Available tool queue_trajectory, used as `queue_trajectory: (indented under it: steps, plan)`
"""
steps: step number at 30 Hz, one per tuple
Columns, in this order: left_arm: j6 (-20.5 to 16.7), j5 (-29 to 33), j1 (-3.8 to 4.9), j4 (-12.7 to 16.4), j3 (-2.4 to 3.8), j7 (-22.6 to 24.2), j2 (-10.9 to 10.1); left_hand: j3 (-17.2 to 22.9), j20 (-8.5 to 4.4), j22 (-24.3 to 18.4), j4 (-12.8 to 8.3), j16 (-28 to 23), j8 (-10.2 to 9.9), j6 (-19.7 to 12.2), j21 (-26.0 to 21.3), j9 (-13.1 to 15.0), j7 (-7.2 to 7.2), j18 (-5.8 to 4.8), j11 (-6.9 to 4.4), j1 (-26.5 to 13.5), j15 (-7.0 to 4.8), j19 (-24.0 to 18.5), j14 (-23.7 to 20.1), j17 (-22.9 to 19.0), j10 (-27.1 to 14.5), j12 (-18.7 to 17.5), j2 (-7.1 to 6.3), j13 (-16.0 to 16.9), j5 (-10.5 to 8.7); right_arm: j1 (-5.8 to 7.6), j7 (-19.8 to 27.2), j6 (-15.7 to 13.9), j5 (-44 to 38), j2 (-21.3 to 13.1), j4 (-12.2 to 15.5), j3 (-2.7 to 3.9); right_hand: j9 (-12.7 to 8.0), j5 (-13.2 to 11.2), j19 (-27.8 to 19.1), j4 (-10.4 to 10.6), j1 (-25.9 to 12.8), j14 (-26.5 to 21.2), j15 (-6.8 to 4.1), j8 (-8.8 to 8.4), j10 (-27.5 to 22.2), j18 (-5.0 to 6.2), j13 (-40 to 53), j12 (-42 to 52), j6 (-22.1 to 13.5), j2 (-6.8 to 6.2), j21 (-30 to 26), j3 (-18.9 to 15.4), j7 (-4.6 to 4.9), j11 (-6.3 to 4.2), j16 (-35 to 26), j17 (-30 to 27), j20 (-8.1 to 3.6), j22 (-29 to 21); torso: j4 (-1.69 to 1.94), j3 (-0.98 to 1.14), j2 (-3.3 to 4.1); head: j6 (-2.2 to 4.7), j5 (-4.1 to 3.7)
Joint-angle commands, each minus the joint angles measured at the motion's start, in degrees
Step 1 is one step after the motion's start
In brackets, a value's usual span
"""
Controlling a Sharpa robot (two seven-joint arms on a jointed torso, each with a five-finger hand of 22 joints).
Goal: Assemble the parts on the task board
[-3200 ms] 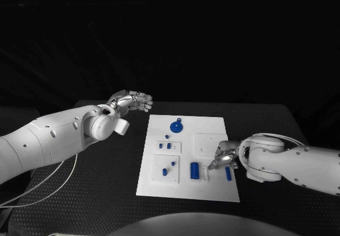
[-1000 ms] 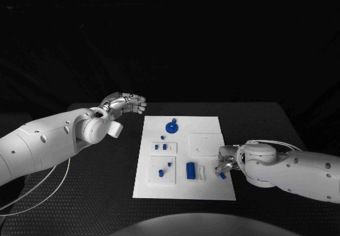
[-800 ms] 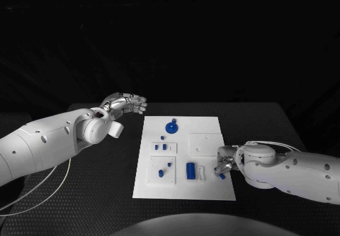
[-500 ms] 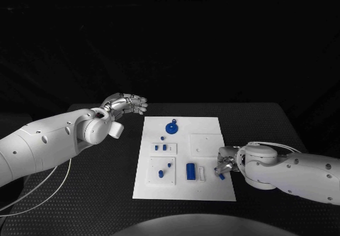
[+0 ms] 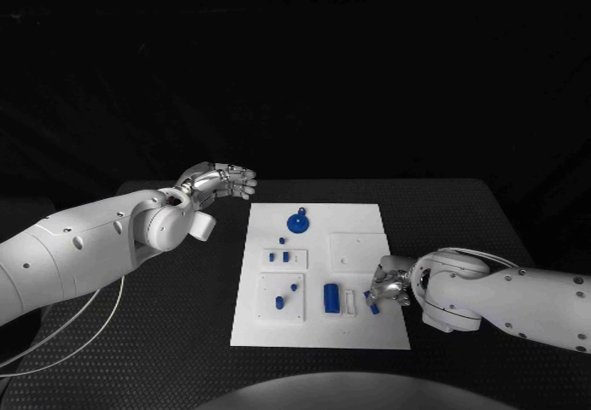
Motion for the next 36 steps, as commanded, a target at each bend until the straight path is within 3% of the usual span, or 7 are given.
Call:
queue_trajectory:
  steps: [1, 8, 18, 36]
  plan:
    - [0.87, 0.28, 0.03, 0.07, 0.03, 0.36, 0.09, 0.06, -0.04, 0.08, 0.32, -0.24, 0.28, -0.17, -0.32, -0.07, -0.21, 0.59, -0.10, -0.50, 0.00, 0.30, 0.56, 0.10, 0.46, 0.11, 0.01, -0.10, 0.03, 0.02, 1.06, -2.85, 5.74, 0.09, 0.07, -0.04, 0.31, -0.27, 0.23, 0.20, -1.28, 0.16, -0.09, 0.17, 0.49, 1.71, -0.02, -0.24, 0.49, -0.70, 0.30, -0.12, -0.04, -0.01, -0.09, -0.06, 0.11, -0.02, 0.06, -0.03, 0.03, -0.07, -0.04]
    - [0.96, 0.28, 0.03, 0.08, 0.03, 0.30, -0.06, 0.06, -0.04, 0.10, 0.32, -0.26, 0.30, -0.16, -0.34, -0.07, -0.22, 0.60, -0.11, -0.48, 0.00, 0.30, 0.56, 0.14, 0.47, 0.11, 0.00, -0.11, 0.04, 0.02, 1.94, -5.83, 6.81, 0.33, -0.18, -0.01, 0.11, -0.51, 0.34, 0.43, -1.98, 0.14, -0.21, 0.05, 0.46, 1.71, 0.00, -0.28, 0.58, -1.33, 0.27, -0.35, -0.07, -0.06, -0.08, -0.13, -0.02, -0.09, 0.01, -0.01, 0.03, -0.13, -0.06]
    - [1.08, 0.28, 0.03, 0.07, 0.03, 0.30, 0.08, 0.07, -0.04, 0.13, 0.31, -0.30, 0.31, -0.17, -0.36, -0.08, -0.22, 0.60, -0.11, -0.45, 0.00, 0.31, 0.57, 0.18, 0.47, 0.11, 0.00, -0.12, 0.06, 0.02, 1.50, -2.85, 9.65, 2.65, -1.02, -0.02, -0.10, -0.61, 0.45, 1.12, -3.21, 0.11, -0.31, -0.07, 0.39, 1.71, 0.06, -0.32, 0.67, -1.84, 0.19, -0.84, -0.11, -0.10, -0.05, -0.19, -0.15, -0.21, 0.06, -0.03, 0.07, -0.40, 0.02]
    - [1.24, 0.28, 0.03, 0.16, 0.03, 0.21, 0.00, 0.05, -0.03, 0.18, 0.35, -0.38, 0.32, -0.20, -0.40, -0.11, -0.22, 0.60, -0.09, -0.46, 0.03, 0.30, 0.56, 0.26, 0.47, 0.09, -0.01, -0.16, 0.10, -0.01, 0.95, -0.96, 10.32, 4.04, -1.89, -0.04, -0.24, -0.62, 0.39, 1.34, -4.24, 0.05, -0.36, -0.08, 0.21, 1.71, 0.16, -0.36, 0.86, -2.03, 0.14, -1.63, -0.18, -0.17, -0.03, -0.25, -0.22, -0.25, 0.04, -0.01, 0.05, -0.71, 0.37]
